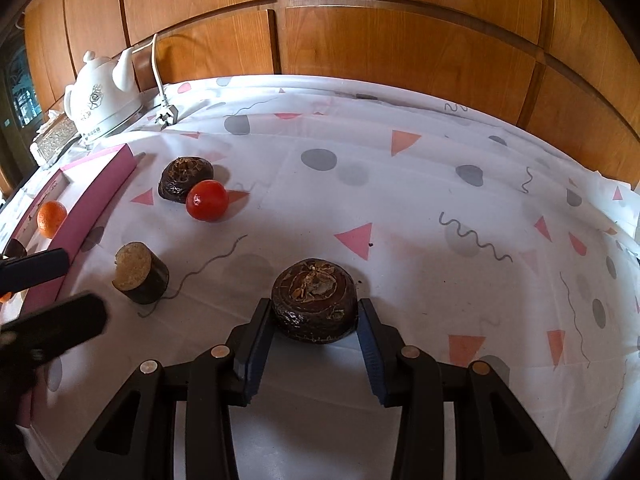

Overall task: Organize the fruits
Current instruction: 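Grasp the cut dark yam slice with the left tool while the right tool holds the tuber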

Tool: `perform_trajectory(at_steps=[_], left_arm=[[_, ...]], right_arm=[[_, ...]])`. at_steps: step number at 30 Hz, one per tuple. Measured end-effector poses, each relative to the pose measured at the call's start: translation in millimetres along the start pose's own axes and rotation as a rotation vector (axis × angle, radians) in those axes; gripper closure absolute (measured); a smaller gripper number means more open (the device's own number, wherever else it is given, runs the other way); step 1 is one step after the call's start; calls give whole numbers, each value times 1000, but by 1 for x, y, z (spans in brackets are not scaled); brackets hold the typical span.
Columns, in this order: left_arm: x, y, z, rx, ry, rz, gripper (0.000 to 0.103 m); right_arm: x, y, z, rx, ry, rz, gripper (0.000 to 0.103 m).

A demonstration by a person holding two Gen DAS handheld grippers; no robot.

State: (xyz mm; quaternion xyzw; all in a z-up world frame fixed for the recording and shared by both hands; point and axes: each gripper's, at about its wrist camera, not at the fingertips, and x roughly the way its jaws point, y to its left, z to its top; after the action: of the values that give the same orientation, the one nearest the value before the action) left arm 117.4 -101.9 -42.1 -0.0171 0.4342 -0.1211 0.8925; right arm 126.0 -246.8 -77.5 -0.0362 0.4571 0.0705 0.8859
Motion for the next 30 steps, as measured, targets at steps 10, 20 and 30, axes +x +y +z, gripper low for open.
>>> perform_trajectory(at_steps=[10, 20, 30], left_arm=[[38, 2, 6, -26, 12, 83, 52], [20, -6, -12, 28, -24, 52, 68], [25, -5, -17, 20, -23, 44, 69]], right_arm=[[1, -1, -1, 7, -11, 5, 61], [2, 2, -2, -6, -7, -11, 61], [2, 1, -2, -7, -10, -11, 61]])
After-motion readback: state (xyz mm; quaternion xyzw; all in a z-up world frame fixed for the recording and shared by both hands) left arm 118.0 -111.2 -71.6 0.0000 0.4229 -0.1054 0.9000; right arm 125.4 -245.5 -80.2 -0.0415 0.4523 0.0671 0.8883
